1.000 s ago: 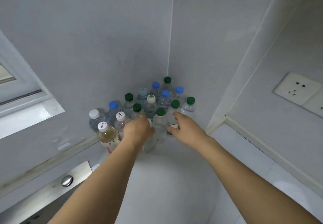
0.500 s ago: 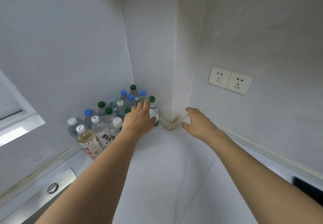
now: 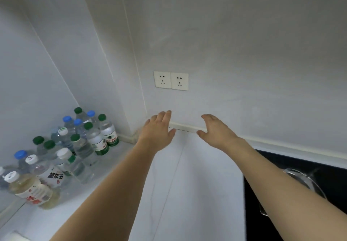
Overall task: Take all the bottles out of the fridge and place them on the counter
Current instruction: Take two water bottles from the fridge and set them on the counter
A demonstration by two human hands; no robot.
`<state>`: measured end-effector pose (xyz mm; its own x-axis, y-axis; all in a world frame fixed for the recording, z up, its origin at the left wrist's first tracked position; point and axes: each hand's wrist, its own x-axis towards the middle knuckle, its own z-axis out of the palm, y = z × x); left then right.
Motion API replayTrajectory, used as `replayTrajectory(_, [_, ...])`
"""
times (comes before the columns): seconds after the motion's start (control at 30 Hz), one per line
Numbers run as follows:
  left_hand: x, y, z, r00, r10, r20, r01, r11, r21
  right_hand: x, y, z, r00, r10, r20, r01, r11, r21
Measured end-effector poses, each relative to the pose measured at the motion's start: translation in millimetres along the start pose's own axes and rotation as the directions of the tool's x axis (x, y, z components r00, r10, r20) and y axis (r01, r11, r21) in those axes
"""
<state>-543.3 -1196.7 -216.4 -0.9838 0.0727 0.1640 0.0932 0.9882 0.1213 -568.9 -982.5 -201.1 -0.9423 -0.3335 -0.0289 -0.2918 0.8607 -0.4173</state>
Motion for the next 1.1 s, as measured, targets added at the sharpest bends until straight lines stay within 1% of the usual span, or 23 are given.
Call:
replayTrajectory(0.23, [23.8,87.5,21.6,0.976,0.21,0.048,-0.208,0.977,-0.051,-57.1,71.7,-27.2,0.979,0.193,-0.063,-0.194,0.981,-0.005])
replayTrajectory(0.37, [36.4,134.7,41.2,0.949,0.304,0.08,-0.296,0.951,-0.09,-91.3,106.1,-37.0,0.947,0.308,-0.089,-0.306,0.952,0.034])
replayTrajectory(0.43, [40.8,164.1,54.8,0.923,0.372,0.093,-0.363,0.926,-0.105,-112.4,124.9,-42.5,0.919,0.377,-0.115,-0.375,0.926,0.044])
replayTrajectory(0.53, [40.1,215.9,70.2,0.863,0.49,0.123,-0.473,0.869,-0.145,-152.3,153.4,-47.4,0.856,0.497,-0.142,-0.493,0.868,0.064])
replayTrajectory(0.63, [30.3,268.2,77.5,0.799,0.588,0.121,-0.567,0.806,-0.173,-196.7,178.3,-55.2,0.797,0.575,-0.185,-0.572,0.817,0.076])
replayTrajectory(0.73, [12.0,318.0,75.0,0.725,0.672,0.149,-0.649,0.74,-0.178,-245.9,196.9,-67.7,0.729,0.647,-0.221,-0.646,0.758,0.09])
replayTrajectory(0.8, [-1.7,357.4,68.5,0.679,0.722,0.136,-0.702,0.692,-0.171,-287.1,211.3,-76.8,0.679,0.69,-0.251,-0.691,0.716,0.101])
replayTrajectory(0.87, [-10.8,387.8,63.1,0.655,0.748,0.106,-0.73,0.663,-0.166,-316.8,221.4,-85.2,0.646,0.713,-0.272,-0.713,0.691,0.117])
replayTrajectory(0.9, [-18.1,406.1,60.8,0.633,0.769,0.09,-0.751,0.638,-0.17,-334.7,227.1,-89.9,0.623,0.732,-0.277,-0.73,0.671,0.132])
replayTrajectory(1.0, [-50.9,463.0,55.2,0.552,0.831,0.072,-0.812,0.555,-0.18,-392.1,244.3,-104.2,0.549,0.777,-0.309,-0.768,0.614,0.181])
replayTrajectory(1.1, [-83.8,515.4,51.8,0.474,0.879,0.059,-0.86,0.476,-0.186,-446.7,261.2,-110.1,0.491,0.796,-0.353,-0.784,0.581,0.219])
